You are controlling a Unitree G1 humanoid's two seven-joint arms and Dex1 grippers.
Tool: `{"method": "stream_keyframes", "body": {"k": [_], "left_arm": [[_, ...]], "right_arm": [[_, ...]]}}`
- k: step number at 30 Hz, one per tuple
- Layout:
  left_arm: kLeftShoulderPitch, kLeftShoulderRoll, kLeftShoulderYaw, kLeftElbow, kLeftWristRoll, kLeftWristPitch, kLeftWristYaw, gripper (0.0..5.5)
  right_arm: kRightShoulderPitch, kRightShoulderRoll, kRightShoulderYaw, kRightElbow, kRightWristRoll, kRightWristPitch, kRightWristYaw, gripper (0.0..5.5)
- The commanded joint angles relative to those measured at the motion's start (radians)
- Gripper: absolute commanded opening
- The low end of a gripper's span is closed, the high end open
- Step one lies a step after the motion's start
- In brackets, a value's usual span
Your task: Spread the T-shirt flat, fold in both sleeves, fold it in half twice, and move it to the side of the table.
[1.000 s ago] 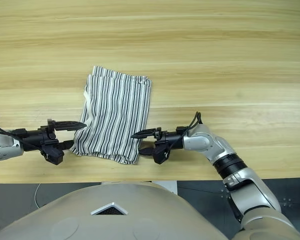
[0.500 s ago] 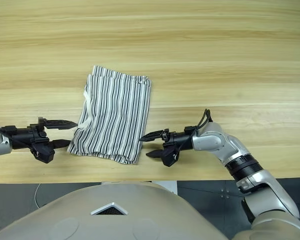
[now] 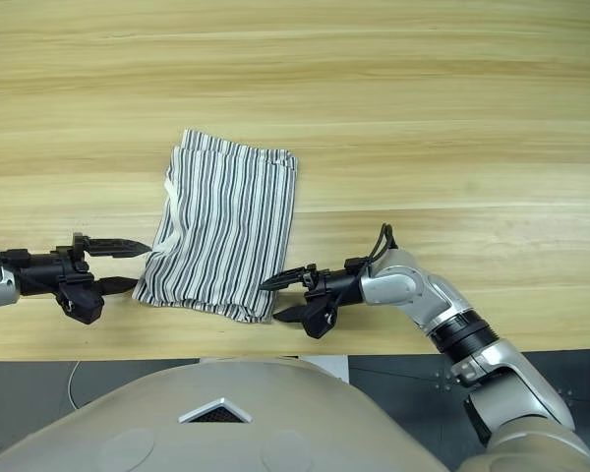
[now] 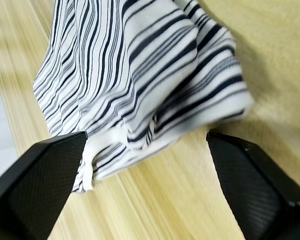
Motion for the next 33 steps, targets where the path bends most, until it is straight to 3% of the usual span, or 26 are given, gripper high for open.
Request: {"method": "stream_keyframes", "body": {"k": [1,12,13,28,33], "left_arm": [[0.043,-0.012,-0.052,-0.005,0.051,0.015,-0.049,4.46],[0.037,-0.026,-0.094,-0.039,0.042,0.040,-0.079,4.46],[0.034,-0.025,-0.098,-0.039,0.040,0.041,-0.083,4.51],[0.016,-0.036,-0.110,-0.131,-0.045,0.133,-0.182,1.78],[0.018,-0.049,-0.120,-0.163,-0.113,0.180,-0.232,1.05]], "right_arm": [[-0.022,0.023,0.007,-0.003,-0.027,0.010,-0.004,3.23],[-0.036,0.057,0.023,0.011,-0.052,0.010,-0.004,3.23],[-0.038,0.058,0.024,0.013,-0.050,0.009,-0.003,3.03],[-0.072,0.080,0.023,0.039,-0.048,-0.006,-0.017,0.25],[-0.067,0.075,0.022,0.028,-0.048,-0.018,-0.025,0.11]]}}
